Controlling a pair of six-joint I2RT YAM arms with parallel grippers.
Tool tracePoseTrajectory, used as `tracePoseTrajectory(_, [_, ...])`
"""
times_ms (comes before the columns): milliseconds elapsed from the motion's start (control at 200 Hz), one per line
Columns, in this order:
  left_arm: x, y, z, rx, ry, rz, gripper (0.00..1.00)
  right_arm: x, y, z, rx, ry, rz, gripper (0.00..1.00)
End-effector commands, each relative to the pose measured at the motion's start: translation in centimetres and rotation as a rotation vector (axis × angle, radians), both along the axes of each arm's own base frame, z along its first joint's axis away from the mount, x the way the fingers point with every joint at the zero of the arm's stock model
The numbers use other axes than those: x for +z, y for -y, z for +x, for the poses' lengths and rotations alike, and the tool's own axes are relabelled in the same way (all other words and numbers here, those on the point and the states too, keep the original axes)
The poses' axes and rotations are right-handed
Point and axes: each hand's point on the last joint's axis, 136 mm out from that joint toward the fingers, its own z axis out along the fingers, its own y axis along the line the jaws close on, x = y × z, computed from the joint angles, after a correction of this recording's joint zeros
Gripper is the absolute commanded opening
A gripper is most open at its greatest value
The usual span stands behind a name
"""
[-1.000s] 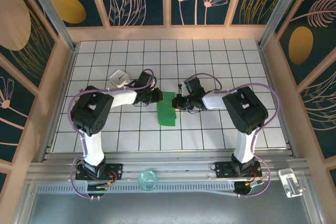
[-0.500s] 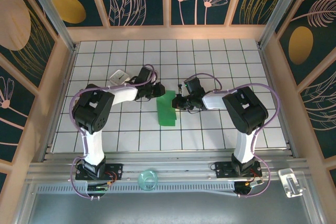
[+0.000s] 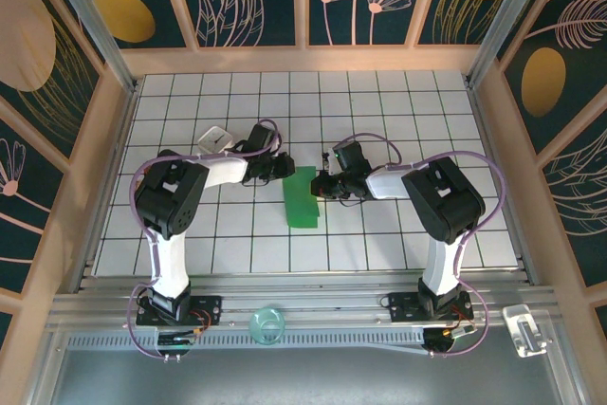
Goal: Fold a paper plane with a square sheet of paper (pick it up from the middle)
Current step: First fold in half a square sheet of paper at the center of the table.
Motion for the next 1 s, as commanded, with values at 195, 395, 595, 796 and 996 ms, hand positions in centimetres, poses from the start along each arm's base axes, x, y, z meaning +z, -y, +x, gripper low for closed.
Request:
tracePoseTrajectory(195, [4.2, -0.3, -4.4, 0.015, -0.014, -0.109, 0.33, -6.7, 5.3, -3.5, -0.073, -0.161, -0.264, 0.0])
tracePoseTrajectory(395, [4.2, 3.1, -9.5, -0.051, -0.104, -0.255, 0.25, -6.7, 5.3, -3.3, -0.074, -0.158, -0.263, 0.0])
tracePoseTrajectory(595, [0.6, 2.5, -10.7, -0.053, -0.185, -0.195, 0.19, -6.7, 5.2, -3.1, -0.069, -0.154, -0.264, 0.0])
tracePoseTrajectory(796, [-1.9, 0.0, -12.0, -0.014, -0.216, -0.084, 0.18, -6.8, 5.4, -3.1, -0.066, -0.152, -0.269, 0.0])
tracePoseTrajectory(996, [-1.6, -0.7, -12.5, -0.008, -0.208, -0.071, 0.19, -7.0, 5.6, -3.4, -0.062, -0.154, -0.274, 0.0])
